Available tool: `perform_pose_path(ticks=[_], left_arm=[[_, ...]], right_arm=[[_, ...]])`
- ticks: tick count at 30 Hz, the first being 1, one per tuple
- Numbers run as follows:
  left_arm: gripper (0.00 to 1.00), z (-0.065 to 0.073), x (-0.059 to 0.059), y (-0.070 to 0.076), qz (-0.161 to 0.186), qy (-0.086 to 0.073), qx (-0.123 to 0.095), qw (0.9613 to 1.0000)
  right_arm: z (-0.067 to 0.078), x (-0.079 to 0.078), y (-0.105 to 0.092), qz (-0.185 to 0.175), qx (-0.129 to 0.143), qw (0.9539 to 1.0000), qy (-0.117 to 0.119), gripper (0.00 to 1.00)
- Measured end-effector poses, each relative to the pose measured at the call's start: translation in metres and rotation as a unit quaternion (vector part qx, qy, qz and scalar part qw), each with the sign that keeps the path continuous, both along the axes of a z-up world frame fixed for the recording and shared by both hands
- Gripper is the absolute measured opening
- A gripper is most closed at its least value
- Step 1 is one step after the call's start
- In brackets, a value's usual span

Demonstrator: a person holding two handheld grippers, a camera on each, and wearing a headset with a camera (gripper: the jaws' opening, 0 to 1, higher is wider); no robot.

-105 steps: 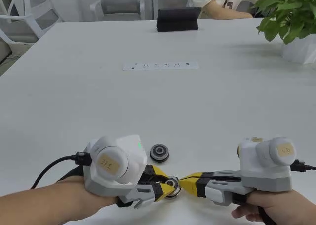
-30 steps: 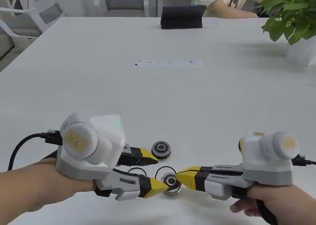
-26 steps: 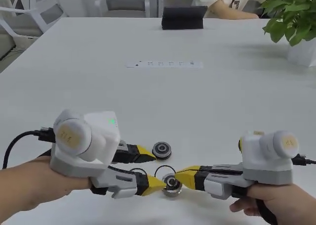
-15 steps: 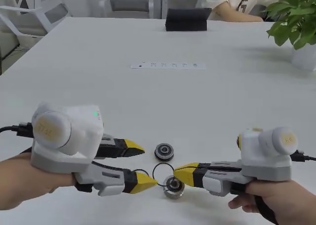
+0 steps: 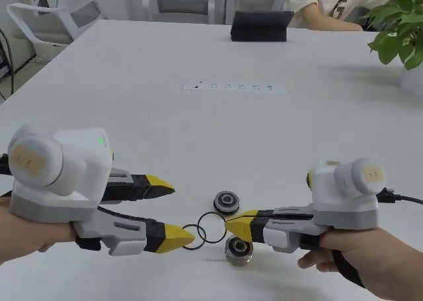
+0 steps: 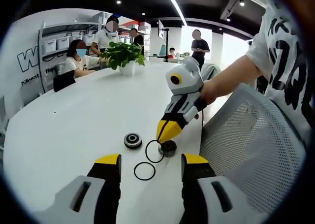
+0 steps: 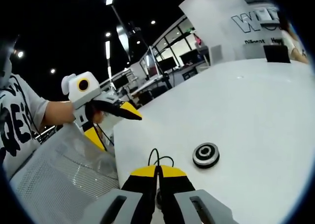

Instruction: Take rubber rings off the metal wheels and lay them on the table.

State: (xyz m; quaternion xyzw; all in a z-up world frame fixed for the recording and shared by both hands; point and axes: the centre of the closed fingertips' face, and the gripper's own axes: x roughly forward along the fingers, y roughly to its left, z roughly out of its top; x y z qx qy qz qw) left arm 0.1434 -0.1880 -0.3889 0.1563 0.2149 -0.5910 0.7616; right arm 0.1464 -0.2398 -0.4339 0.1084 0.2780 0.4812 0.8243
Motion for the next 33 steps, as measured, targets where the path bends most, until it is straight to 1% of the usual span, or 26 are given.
perform_pose_path(ticks=[5,7,13,19,21,33], left_arm=[[0.47,0.002,0.003,0.009,0.014,0.003,-0.002,0.9999],[0.48,0.002,0.003,0.012,0.018,0.0,-0.002,0.9998],[0.5,0.004,0.005,0.018,0.027,0.0,-0.003,0.9996],[0.52,0.004,0.006,0.024,0.034,0.001,-0.002,0.9994],[0.52,0.004,0.006,0.025,0.035,0.002,-0.001,0.9994],[0.53,0.003,0.007,0.029,0.04,0.004,0.0,0.9992]], right_arm=[[-0.005,0.003,0.008,0.014,-0.009,0.9999,0.004,0.0],[-0.006,0.003,0.011,0.019,-0.012,0.9997,0.005,0.0],[-0.008,0.006,0.018,0.024,-0.008,0.9996,0.015,0.0],[-0.011,0.009,0.022,0.029,-0.011,0.9993,0.021,0.0],[-0.013,0.009,0.024,0.031,-0.011,0.9991,0.026,0.0],[-0.025,0.009,0.028,0.033,-0.022,0.9984,0.041,0.0]])
